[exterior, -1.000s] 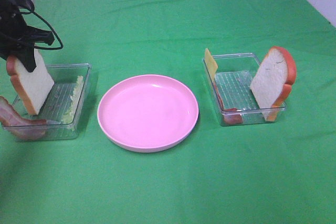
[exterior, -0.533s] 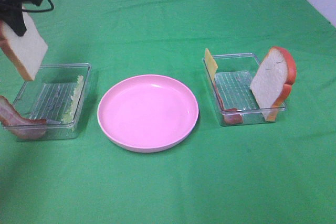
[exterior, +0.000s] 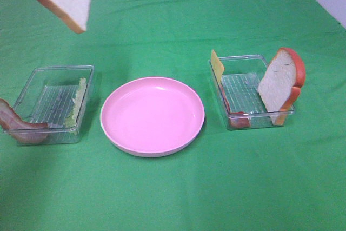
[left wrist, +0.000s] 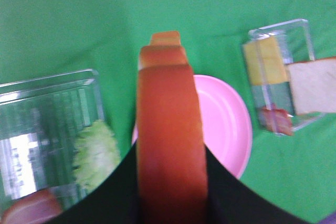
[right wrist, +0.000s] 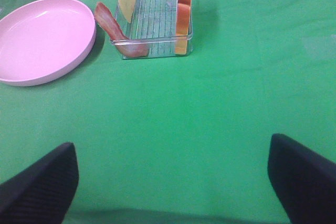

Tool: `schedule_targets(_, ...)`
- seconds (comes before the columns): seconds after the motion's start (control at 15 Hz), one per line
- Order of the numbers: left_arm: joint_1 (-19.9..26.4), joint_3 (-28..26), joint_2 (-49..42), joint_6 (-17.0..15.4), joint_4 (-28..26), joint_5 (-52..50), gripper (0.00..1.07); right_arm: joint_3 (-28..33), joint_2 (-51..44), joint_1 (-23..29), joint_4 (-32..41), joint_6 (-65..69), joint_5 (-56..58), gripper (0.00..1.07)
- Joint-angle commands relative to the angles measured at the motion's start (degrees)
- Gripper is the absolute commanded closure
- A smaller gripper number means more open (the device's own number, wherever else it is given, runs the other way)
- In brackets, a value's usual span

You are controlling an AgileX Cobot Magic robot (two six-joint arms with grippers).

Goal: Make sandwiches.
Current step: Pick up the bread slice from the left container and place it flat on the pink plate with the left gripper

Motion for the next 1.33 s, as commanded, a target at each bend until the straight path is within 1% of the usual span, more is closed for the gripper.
schedule_targets(0.07, -4.81, -0.06, 2.12, 2.41, -7.85, -2.75, 1.07, 0.29, -1.83, -0.11, 0.23, -0.80, 0.00, 0.13)
schedule_targets(0.27, -10.66, -0.06, 8.77, 1.72, -9.11, -4.24, 1.07, 0.29, -1.83, -0.11, 0.23, -0.80, 0.00, 0.13)
schedule_targets(0.4, -12.78, -0.06, 12.43, 0.46, -9.05, -4.70, 1.07, 0.29, -1.83, -0.11, 0.23, -0.80, 0.00, 0.13)
schedule_targets(0.47, -13.46, 0.23, 13.46, 0.46, -8.94, -4.93, 1.07, 0.29, -1.83, -0.11, 0.23, -0.80, 0.00, 0.13)
schedule_targets(0.67, -15.41, 6.65, 13.69, 0.69, -9.17, -9.57, 1.07, 0.29, -1.83, -0.11, 0.23, -0.80, 0.00, 0.13)
schedule_targets(0.73, -15.70, 10.14, 13.69, 0.86, -9.74, -13.69, 1.07, 0.29, -1.83, -0.11, 0.23, -0.80, 0.00, 0.13)
schedule_targets(0.87, -15.99, 15.47, 13.81, 5.10, -15.13, -20.00, 1.07, 0.29, -1.83, -0.11, 0.23, -0.80, 0.00, 0.13)
schedule_targets(0.93, -16.33, 16.84, 14.04, 6.88, -17.07, -21.20, 1.07, 0.29, -1.83, -0.11, 0.23, -0.80, 0.00, 0.13)
schedule_targets(1.0, -17.30, 17.13, 15.76, 8.08, -18.56, -23.32, 1.07, 0.29, -1.83, -0.11, 0.23, -0.80, 0.00, 0.13)
schedule_targets(1.2, -19.02, 17.13, 17.59, 7.68, -19.31, -24.06, 1.07, 0.29, -1.83, -0.11, 0.23, -0.80, 0.00, 0.13)
schedule_targets(1.27, -19.37, 17.13, 17.82, 6.59, -19.25, -24.12, 1.07, 0.29, -1.83, -0.11, 0.23, -0.80, 0.00, 0.13)
schedule_targets(1.33, -19.37, 17.13, 17.82, 6.30, -19.14, -24.29, 1.07, 0.29, -1.83, -0.11, 0.23, -0.80, 0.00, 0.13)
